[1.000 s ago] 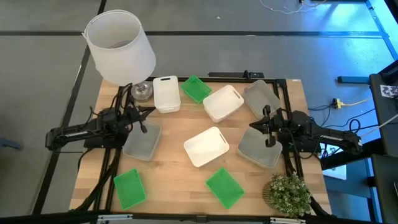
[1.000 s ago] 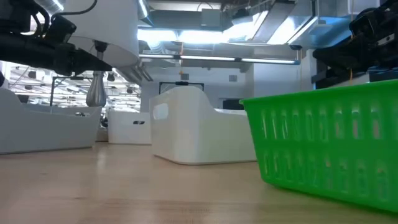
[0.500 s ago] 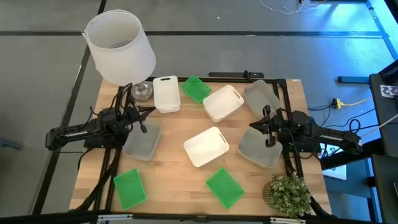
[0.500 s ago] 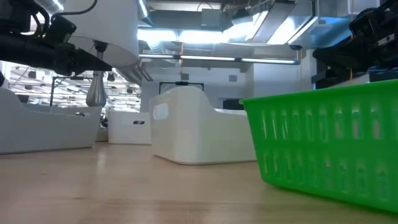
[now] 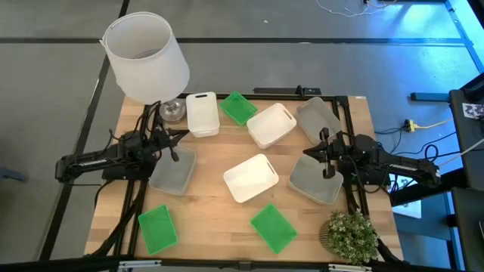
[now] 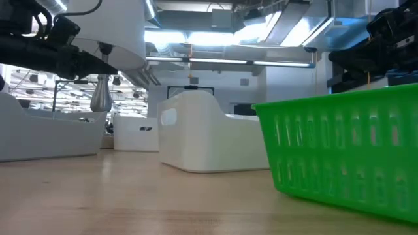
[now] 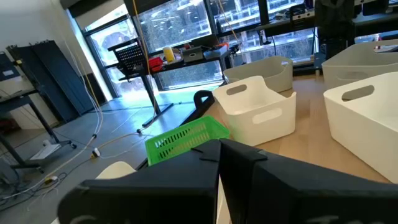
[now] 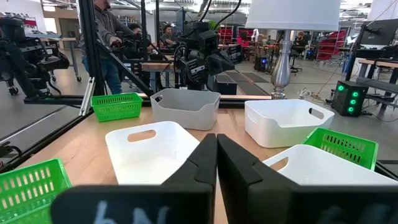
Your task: Stack baskets by color
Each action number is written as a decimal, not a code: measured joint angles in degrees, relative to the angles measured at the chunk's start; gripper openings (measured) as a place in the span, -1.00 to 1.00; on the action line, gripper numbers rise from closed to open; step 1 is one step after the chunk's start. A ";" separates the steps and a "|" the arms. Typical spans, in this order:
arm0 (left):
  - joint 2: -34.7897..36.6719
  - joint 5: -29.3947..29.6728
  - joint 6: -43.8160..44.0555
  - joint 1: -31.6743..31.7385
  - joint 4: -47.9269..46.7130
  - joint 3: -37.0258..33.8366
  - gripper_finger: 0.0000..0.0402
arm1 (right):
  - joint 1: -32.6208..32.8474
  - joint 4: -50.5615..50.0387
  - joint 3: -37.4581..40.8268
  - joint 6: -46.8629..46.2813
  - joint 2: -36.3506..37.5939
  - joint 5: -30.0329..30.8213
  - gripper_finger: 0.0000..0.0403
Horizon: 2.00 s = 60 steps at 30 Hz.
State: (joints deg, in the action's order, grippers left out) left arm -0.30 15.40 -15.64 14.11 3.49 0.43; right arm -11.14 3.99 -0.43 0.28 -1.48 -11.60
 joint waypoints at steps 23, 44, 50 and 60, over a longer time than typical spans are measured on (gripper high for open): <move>-0.02 0.00 0.00 0.02 0.00 0.00 -1.00 | 0.00 0.00 0.01 -0.01 0.01 0.01 -0.93; 0.00 -0.16 1.07 0.02 0.00 0.00 -1.00 | 0.00 0.01 0.01 -0.01 -0.02 0.01 -0.93; -0.06 -7.31 5.94 -0.04 1.92 2.44 -1.00 | 0.00 0.00 0.02 -0.01 -0.02 0.02 -0.93; -11.26 -10.45 9.10 -0.06 -15.01 18.27 -1.00 | 0.00 0.00 0.00 0.00 0.01 0.02 -0.93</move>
State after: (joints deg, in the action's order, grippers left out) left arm -11.56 4.95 -6.54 14.05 -11.52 18.69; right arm -11.14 3.99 -0.42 0.28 -1.48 -11.58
